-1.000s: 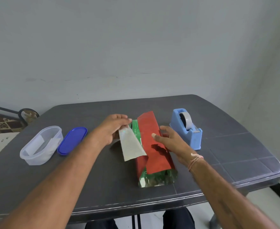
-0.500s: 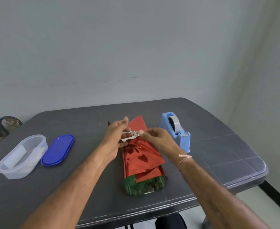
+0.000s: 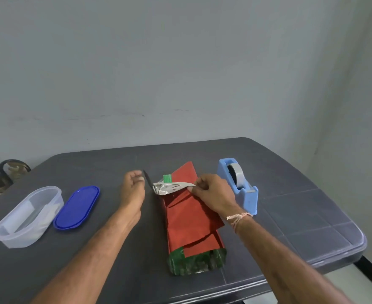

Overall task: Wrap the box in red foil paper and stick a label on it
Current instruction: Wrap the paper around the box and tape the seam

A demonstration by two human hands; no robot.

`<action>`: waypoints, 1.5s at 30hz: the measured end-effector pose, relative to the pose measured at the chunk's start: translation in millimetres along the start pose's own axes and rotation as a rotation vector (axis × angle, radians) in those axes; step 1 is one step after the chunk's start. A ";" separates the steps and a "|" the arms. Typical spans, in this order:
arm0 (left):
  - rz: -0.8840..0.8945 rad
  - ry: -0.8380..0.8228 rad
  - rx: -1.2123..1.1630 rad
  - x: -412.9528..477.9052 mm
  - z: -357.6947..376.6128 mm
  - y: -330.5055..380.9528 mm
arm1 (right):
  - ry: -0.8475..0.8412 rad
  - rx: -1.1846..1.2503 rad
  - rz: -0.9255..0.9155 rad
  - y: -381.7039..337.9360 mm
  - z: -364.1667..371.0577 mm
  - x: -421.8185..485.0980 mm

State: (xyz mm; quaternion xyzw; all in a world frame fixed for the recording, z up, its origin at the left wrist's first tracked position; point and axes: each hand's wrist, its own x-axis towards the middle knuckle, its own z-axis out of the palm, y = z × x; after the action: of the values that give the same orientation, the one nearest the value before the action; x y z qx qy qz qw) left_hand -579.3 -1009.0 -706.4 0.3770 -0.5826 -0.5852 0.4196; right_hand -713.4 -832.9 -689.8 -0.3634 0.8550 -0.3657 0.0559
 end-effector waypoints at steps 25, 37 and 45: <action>-0.024 -0.615 0.525 102.0 -4.2 5.8 | -0.078 -0.006 -0.068 12.7 3.9 19.1; 0.043 -0.456 0.293 123.6 60.2 35.5 | -0.152 0.022 -0.102 6.4 -6.0 13.8; 0.066 -0.509 0.273 125.6 104.7 31.9 | -0.275 0.288 0.018 6.5 -19.0 12.0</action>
State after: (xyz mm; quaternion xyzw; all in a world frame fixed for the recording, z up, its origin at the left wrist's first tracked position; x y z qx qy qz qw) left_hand -720.7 -1086.6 -664.6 0.2520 -0.7543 -0.5633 0.2241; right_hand -732.7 -826.7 -678.3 -0.3904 0.7816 -0.4305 0.2266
